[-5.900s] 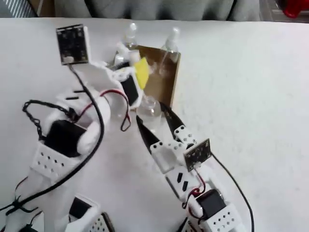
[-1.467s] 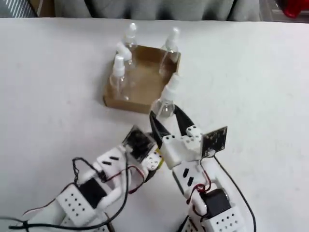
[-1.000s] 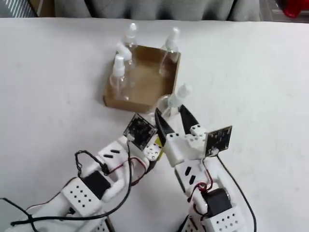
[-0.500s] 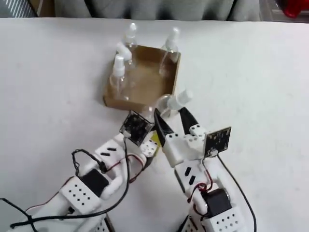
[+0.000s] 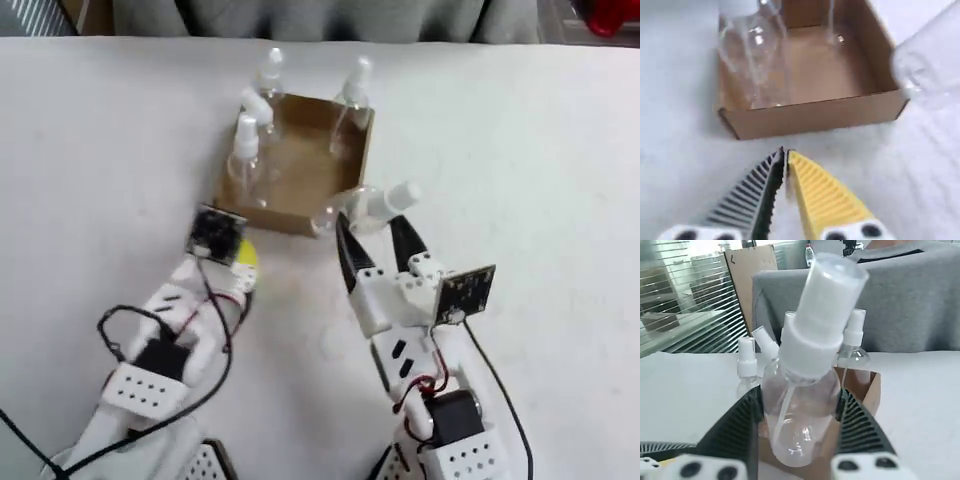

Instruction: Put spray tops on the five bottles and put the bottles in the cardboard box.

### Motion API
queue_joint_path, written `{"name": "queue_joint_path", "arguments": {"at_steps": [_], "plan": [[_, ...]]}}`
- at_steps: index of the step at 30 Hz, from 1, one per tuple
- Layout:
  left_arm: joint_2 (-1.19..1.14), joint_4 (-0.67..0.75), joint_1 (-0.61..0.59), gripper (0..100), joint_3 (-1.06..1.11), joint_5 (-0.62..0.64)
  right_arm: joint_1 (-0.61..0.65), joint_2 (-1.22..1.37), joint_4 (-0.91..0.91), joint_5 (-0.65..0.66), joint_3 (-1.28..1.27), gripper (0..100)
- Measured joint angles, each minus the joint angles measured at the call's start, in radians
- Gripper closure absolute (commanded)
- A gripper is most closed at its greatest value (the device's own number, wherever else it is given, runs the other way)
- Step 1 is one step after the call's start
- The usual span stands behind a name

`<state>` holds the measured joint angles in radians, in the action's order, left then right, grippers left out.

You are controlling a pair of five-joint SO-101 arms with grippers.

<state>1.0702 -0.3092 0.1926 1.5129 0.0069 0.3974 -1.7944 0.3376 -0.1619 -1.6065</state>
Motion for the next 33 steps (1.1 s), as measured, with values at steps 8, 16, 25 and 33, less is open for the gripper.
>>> {"name": "queue_joint_path", "arguments": {"at_steps": [8,16,25,33], "plan": [[0.0,0.0,-0.229,98,0.092,0.0,0.003,0.0,-0.187,0.147,0.0,98.2],[0.0,-0.044,-0.273,98,0.103,0.0,0.005,0.184,-0.221,0.233,0.132,98.2],[0.0,-0.054,-0.278,98,0.121,0.0,0.005,0.562,-0.446,0.252,0.235,98.2],[0.0,-0.014,-0.278,98,0.133,0.0,-0.009,0.911,-0.684,0.334,0.235,98.2]]}}
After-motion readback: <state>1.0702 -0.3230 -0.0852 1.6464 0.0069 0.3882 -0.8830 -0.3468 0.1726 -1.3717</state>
